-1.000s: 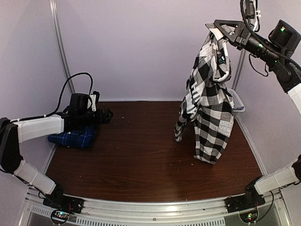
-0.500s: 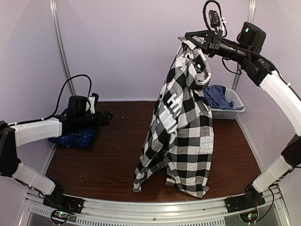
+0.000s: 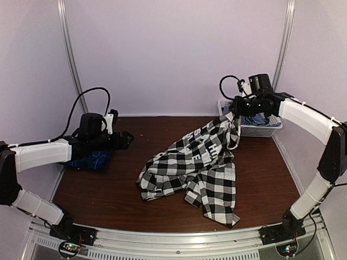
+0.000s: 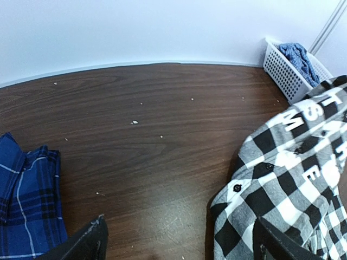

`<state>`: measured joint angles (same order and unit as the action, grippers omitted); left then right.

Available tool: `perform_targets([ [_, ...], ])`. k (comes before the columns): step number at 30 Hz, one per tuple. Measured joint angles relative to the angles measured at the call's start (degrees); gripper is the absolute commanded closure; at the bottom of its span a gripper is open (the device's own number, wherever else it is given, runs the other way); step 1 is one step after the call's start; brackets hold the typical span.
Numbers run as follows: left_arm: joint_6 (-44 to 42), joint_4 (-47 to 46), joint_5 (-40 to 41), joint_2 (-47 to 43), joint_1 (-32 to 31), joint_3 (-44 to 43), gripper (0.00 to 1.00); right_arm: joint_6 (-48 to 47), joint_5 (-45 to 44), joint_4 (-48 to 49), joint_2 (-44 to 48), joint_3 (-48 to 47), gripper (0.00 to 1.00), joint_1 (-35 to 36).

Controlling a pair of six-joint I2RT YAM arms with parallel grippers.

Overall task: Fold and stack the long sleeve shirts
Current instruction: Place the crumpled shirt at the center of the board, then adjust the crumpled shirt at the center of the board.

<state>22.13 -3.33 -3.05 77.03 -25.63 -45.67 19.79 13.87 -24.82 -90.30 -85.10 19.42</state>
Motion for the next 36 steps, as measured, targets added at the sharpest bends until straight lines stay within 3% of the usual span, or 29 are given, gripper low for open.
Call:
perform_targets([
  [4,-0.9,-0.2,0.4,0.1,-3.4,1.6,0.06,-3.4,-10.7,-3.5,-4.2,4.1,0.41,-0.9],
  [6,-1.3,-0.2,1.1,0.3,-6.1,2.4,0.06,-4.8,-13.9,-4.0,-3.9,5.5,0.32,-1.1],
  [12,-1.6,-0.6,5.2,0.5,-15.9,5.9,0.06,-6.4,-16.8,-1.2,5.2,12.9,0.26,0.3],
  [20,-1.6,0.3,9.7,4.6,-26.1,7.8,0.10,-5.4,-11.9,4.3,12.1,23.9,0.25,5.1],
  [25,-1.7,1.6,10.8,10.6,-26.3,7.3,0.25,-4.3,-9.7,5.6,10.6,29.4,0.23,7.2],
  [30,-1.9,3.5,12.6,14.7,-26.3,4.7,0.57,-2.7,-9.7,6.6,5.8,31.3,0.21,7.3],
  [36,-2.2,4.4,14.3,14.9,-26.3,1.4,0.87,-1.1,-13.2,7.6,-2.6,31.4,0.20,5.8],
])
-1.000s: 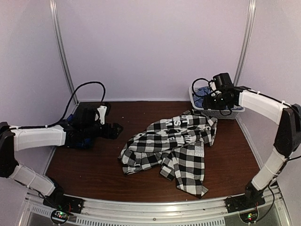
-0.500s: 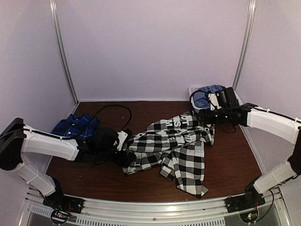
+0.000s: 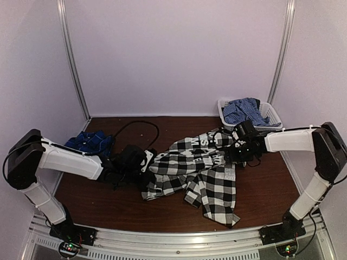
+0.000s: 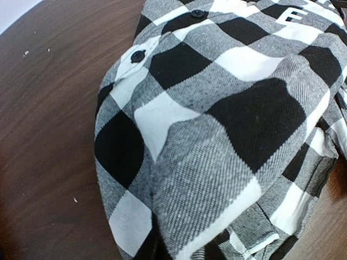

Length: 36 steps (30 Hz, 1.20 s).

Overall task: Fold and stack the long sleeve shirts
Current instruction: Adjust the crumpled shirt at the center of the board.

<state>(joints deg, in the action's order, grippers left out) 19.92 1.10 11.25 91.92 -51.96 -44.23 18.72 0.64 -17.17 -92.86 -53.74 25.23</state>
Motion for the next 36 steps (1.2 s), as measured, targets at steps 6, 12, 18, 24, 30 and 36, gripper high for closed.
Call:
perform_targets([
  [6,0.3,2.5,1.7,-0.6,0.7,-1.3,1.00,0.1,-4.3,0.3,-5.0,-0.3,0.20,-1.8],
  [12,0.3,4.7,0.8,-5.4,3.7,-1.3,1.00,-0.5,-8.4,0.2,-5.6,-0.3,0.22,-2.2],
  [18,0.0,5.2,-0.7,-8.7,6.6,-1.5,1.00,-2.4,-7.8,1.5,-6.2,-0.3,0.48,-3.3],
  [24,-0.2,6.8,-1.2,-9.6,7.8,-1.6,1.00,-4.9,-4.0,3.6,-6.3,-0.3,0.81,-3.5],
  [30,-0.8,8.8,-1.2,-10.2,8.3,-3.7,1.00,-5.9,-2.7,1.8,-3.0,-0.3,1.00,-3.5],
  [36,-2.1,12.0,-3.5,-12.0,8.9,-8.5,1.00,-6.2,-3.2,-5.7,8.9,-3.6,1.00,-3.5],
])
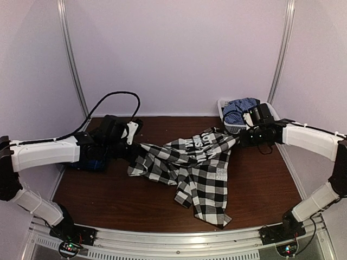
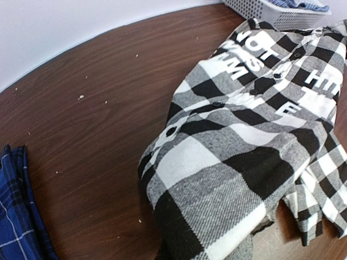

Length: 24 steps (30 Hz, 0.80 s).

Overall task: Fold and stack the long sleeve shirts
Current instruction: Adjust the crumpled shirt at the center of the board.

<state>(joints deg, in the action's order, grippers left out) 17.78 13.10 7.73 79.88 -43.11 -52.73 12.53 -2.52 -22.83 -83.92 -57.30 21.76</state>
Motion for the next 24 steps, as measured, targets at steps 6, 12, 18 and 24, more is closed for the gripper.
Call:
perform_targets([
  [6,-0.8,2.0,-4.7,-3.1,0.0,-4.7,1.00,-0.2,-2.3,-8.1,10.6,-8.7,1.00,0.0],
  [12,-1.5,4.5,-7.8,-5.3,0.3,-8.3,1.00,-0.6,-5.1,-14.9,16.8,-14.7,0.99,0.0],
  [18,-3.4,6.3,-7.6,-5.5,0.6,-11.6,1.00,-0.8,-7.1,-17.7,16.6,-16.3,0.96,0.0],
  [24,-4.7,5.9,-7.1,3.1,2.5,-15.3,1.00,-0.8,-7.7,-15.8,8.0,-15.8,0.94,-1.7],
])
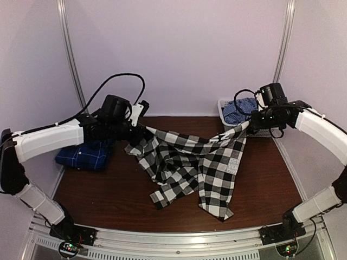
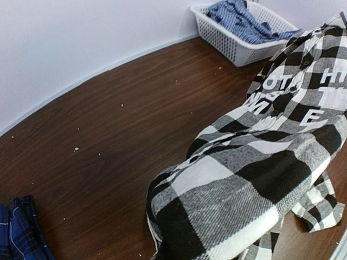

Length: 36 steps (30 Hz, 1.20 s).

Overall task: Fold and stack the long sleeve shirts
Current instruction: Adjust the crumpled shirt at the center of the board.

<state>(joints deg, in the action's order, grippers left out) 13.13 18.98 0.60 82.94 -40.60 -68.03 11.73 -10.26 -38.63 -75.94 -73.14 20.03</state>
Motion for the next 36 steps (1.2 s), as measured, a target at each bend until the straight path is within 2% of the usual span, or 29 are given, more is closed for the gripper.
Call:
perform_targets([
  [3,0.0,-1.0,0.0,7.7,1.2,-0.7,1.00,0.0,0.1,2.0,-6.0,0.7,0.90,-2.5],
  [4,0.3,-1.0,-0.5,14.6,2.6,-0.7,1.00,0.0,0.2,3.7,-11.2,1.2,0.81,-4.3],
  [9,1.3,-1.1,-2.2,20.0,4.3,-2.9,1.00,-0.1,0.1,5.3,-15.0,1.6,0.41,-5.2],
  [11,1.7,-1.5,-2.8,22.2,5.0,-4.6,1.00,-0.9,0.2,7.1,-14.3,3.3,0.35,-4.3],
  [17,2.9,-2.4,-4.6,25.1,6.2,-7.1,0.99,-1.7,3.1,11.6,-6.9,10.3,0.38,2.5],
  [22,3.7,-2.6,-6.4,25.2,7.2,-7.9,1.00,-1.8,11.9,18.2,-4.2,15.2,0.42,8.0],
  [30,4.2,-2.6,-8.7,25.1,7.5,-9.3,1.00,0.2,23.0,28.0,-14.0,20.2,0.42,15.5],
  [36,4.4,-2.6,-9.2,23.8,7.5,-9.2,1.00,1.3,24.4,30.5,-19.5,20.1,0.41,15.9],
])
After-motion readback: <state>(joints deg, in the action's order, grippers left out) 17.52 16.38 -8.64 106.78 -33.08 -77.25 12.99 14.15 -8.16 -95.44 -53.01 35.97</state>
